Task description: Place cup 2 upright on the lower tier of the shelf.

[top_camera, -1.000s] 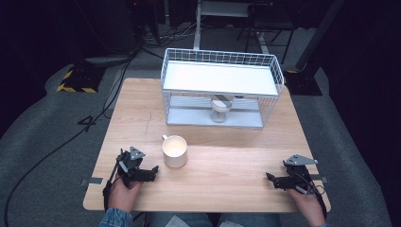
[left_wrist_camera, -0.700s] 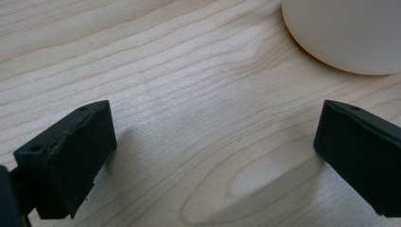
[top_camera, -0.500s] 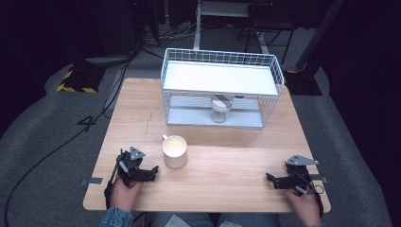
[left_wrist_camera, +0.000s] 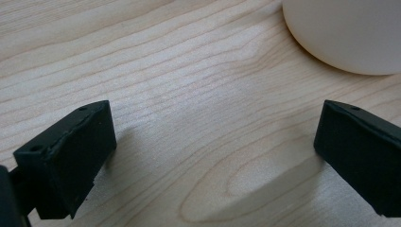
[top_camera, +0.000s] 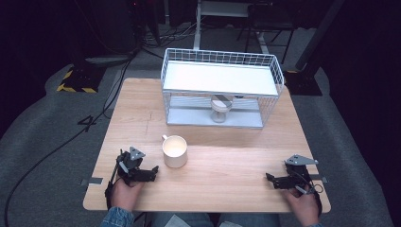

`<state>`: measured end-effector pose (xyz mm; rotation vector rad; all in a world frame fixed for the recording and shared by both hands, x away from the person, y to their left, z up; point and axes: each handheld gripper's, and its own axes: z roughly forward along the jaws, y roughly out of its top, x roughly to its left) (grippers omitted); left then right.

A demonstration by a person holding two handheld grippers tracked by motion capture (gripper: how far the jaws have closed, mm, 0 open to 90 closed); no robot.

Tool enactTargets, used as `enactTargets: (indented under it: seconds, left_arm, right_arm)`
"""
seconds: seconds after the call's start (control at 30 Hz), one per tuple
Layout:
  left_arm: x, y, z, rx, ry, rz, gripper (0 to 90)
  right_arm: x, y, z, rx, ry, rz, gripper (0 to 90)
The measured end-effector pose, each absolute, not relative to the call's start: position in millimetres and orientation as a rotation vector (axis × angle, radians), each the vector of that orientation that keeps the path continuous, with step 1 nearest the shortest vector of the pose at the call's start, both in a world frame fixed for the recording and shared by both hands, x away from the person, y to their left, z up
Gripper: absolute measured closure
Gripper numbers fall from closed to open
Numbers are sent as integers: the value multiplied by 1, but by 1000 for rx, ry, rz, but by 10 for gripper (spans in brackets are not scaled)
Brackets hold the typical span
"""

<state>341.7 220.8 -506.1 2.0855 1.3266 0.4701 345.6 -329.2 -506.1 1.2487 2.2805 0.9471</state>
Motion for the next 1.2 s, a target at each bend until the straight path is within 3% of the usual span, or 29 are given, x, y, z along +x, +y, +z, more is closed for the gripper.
enactTargets:
  seconds: [0.53,1.2]
  left_arm:
    - [342,221,-505,2071,1323,456,0]
    - [316,207,-466,1906,1072,481,0]
  right_arm:
    - [347,-328,-506,1249,2278,946,0]
    - [347,-328,-506,1253,2274,945,0]
